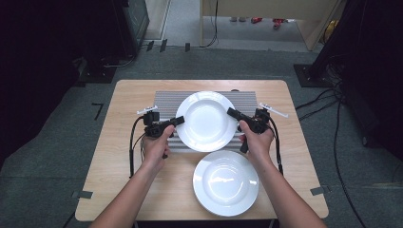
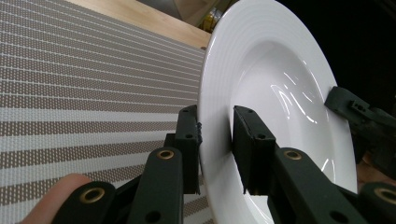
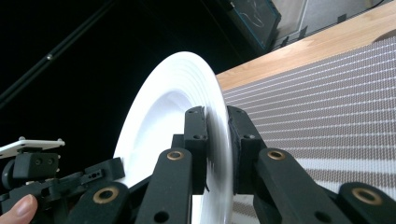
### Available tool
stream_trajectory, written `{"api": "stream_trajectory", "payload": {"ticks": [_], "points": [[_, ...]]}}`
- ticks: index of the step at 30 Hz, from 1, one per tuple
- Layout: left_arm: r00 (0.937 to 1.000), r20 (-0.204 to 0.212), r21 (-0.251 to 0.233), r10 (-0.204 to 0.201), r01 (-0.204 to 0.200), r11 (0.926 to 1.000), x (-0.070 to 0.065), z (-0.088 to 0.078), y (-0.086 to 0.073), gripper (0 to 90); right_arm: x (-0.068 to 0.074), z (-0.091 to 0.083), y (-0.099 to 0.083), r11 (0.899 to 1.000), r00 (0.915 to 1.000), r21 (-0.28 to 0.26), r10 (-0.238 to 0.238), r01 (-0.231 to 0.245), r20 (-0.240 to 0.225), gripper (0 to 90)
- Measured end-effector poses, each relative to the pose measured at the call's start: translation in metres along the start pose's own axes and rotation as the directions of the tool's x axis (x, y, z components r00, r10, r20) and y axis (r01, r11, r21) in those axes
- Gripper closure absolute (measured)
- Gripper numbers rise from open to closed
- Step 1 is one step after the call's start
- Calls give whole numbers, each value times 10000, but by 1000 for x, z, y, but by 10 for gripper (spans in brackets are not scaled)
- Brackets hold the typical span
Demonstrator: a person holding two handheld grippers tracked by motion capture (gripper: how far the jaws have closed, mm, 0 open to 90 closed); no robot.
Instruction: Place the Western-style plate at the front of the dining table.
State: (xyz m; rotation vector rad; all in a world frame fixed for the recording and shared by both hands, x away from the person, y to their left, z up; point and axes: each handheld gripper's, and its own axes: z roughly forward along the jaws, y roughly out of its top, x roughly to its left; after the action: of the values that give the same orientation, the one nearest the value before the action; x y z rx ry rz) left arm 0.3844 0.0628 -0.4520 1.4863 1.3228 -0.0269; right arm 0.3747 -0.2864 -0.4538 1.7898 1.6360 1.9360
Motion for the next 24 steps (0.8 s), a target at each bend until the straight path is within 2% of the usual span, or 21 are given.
{"api": "stream_trajectory", "payload": {"ticks": [6, 10, 11, 12, 14, 15, 17, 18, 19, 22, 24], "points": [[9996, -276, 107, -113, 116, 9999, 7, 16, 11, 732, -10, 13, 5, 9998, 9995, 84, 193, -195, 246, 802], [9977, -603, 289, -300, 318, 9991, 15, 28, 17, 735, -23, 27, 4, 9984, 9974, 124, 540, -547, 481, 793], [9959, -795, 384, -434, 465, 9982, 21, 34, 18, 738, -30, 34, 1, 9970, 9953, 283, 705, -725, 657, 787], [9959, -795, 384, -434, 465, 9982, 21, 34, 18, 738, -32, 38, 0, 9963, 9944, 335, 768, -794, 719, 786], [9933, -908, 411, -713, 752, 9963, 27, 40, 20, 738, -34, 42, 0, 9955, 9933, 395, 822, -856, 808, 786], [9907, -952, 518, -974, 1026, 9934, 33, 46, 22, 738, -38, 49, 2, 9937, 9911, 526, 933, -985, 946, 788], [9902, -967, 592, -1004, 1064, 9926, 34, 49, 23, 739, -44, 53, 2, 9892, 9857, 433, 1348, -1397, 1008, 791], [9896, -1044, 656, -994, 1066, 9921, 35, 53, 24, 739, -44, 53, 2, 9892, 9857, 433, 1348, -1397, 1008, 791], [9885, -1177, 717, -947, 1036, 9920, 35, 57, 25, 740, -52, 58, 2, 9867, 9820, 707, 1363, -1464, 1307, 775], [9861, -1364, 881, -951, 1077, 9903, 39, 65, 26, 738, -56, 61, 1, 9874, 9803, 688, 1310, -1423, 1478, 771], [9831, -1440, 832, -1134, 1262, 9885, 42, 69, 26, 737, -58, 64, 1, 9869, 9791, 777, 1279, -1414, 1579, 772]]}}
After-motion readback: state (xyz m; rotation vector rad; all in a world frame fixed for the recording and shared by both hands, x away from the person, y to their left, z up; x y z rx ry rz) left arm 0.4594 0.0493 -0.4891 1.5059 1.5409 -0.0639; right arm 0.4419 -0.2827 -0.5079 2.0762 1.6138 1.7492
